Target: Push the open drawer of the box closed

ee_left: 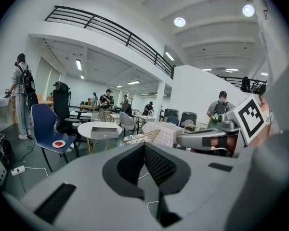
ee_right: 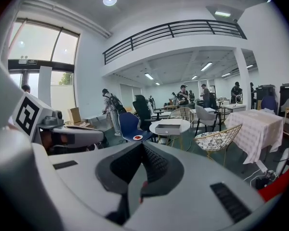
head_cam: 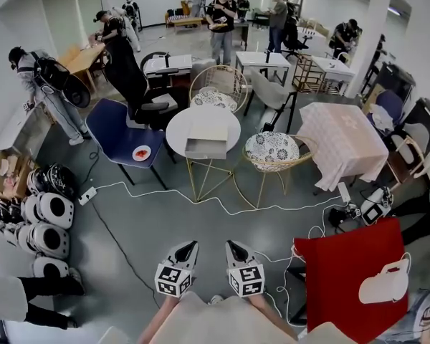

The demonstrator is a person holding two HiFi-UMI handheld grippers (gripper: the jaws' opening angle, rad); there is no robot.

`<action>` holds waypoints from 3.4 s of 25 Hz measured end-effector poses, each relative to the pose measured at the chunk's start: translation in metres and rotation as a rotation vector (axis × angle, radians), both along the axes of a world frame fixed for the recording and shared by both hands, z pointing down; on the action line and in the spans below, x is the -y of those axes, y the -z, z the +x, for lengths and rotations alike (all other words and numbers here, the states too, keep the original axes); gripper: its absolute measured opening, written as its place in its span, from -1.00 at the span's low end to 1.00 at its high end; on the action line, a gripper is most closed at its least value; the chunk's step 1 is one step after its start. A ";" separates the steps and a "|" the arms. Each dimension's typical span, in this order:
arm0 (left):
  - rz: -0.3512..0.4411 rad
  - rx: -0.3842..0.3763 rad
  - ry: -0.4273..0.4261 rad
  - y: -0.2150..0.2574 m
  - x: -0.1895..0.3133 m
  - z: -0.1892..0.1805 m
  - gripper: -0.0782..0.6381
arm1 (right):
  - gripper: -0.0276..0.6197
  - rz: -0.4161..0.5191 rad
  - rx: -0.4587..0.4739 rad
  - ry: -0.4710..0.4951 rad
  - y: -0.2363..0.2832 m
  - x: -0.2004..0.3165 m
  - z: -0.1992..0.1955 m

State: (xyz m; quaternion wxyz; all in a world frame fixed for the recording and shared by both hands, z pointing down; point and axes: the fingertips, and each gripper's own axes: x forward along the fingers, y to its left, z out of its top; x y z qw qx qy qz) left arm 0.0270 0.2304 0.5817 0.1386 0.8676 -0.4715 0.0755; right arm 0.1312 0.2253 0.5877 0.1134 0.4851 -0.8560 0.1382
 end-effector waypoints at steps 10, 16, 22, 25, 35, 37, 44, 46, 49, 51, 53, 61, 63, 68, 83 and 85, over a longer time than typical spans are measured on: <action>-0.030 -0.021 0.017 -0.013 0.013 0.006 -0.75 | -0.87 -0.025 -0.020 -0.005 -0.012 0.013 0.013; -0.031 -0.032 0.001 -0.016 0.034 0.008 -0.75 | -0.87 -0.031 -0.035 -0.015 -0.018 0.033 0.014; -0.024 -0.047 -0.024 -0.020 0.077 -0.002 -0.75 | -0.87 -0.020 -0.048 -0.027 -0.020 0.080 0.001; -0.019 -0.051 -0.037 -0.017 0.111 -0.014 -0.75 | -0.87 -0.014 -0.058 -0.027 -0.016 0.114 -0.014; -0.024 -0.067 -0.037 0.003 0.213 -0.067 -0.75 | -0.87 -0.035 -0.095 -0.006 -0.003 0.206 -0.072; -0.039 -0.069 -0.045 -0.001 0.230 -0.075 -0.75 | -0.87 -0.043 -0.102 -0.009 -0.004 0.225 -0.080; -0.044 -0.072 -0.085 0.003 0.303 -0.104 -0.75 | -0.87 -0.052 -0.123 -0.039 0.001 0.297 -0.109; -0.043 -0.074 -0.089 0.003 0.324 -0.115 -0.75 | -0.87 -0.054 -0.132 -0.039 0.000 0.315 -0.120; -0.049 -0.073 -0.095 0.001 0.350 -0.130 -0.75 | -0.87 -0.055 -0.146 -0.038 0.000 0.339 -0.134; -0.052 -0.078 -0.102 -0.001 0.363 -0.136 -0.75 | -0.87 -0.055 -0.150 -0.043 -0.002 0.351 -0.140; -0.054 -0.081 -0.113 -0.003 0.374 -0.139 -0.75 | -0.87 -0.058 -0.153 -0.051 -0.003 0.360 -0.144; -0.078 -0.066 -0.150 -0.010 0.396 -0.134 -0.75 | -0.87 -0.087 -0.139 -0.080 -0.015 0.377 -0.143; -0.085 -0.062 -0.156 -0.013 0.397 -0.131 -0.75 | -0.87 -0.098 -0.133 -0.086 -0.020 0.377 -0.140; -0.112 -0.050 -0.156 -0.023 0.400 -0.121 -0.75 | -0.87 -0.126 -0.126 -0.080 -0.030 0.379 -0.130; -0.173 -0.019 -0.097 -0.042 0.415 -0.102 -0.75 | -0.87 -0.193 -0.118 -0.036 -0.052 0.401 -0.105; -0.186 -0.013 -0.108 -0.049 0.411 -0.099 -0.75 | -0.87 -0.213 -0.117 -0.035 -0.060 0.398 -0.105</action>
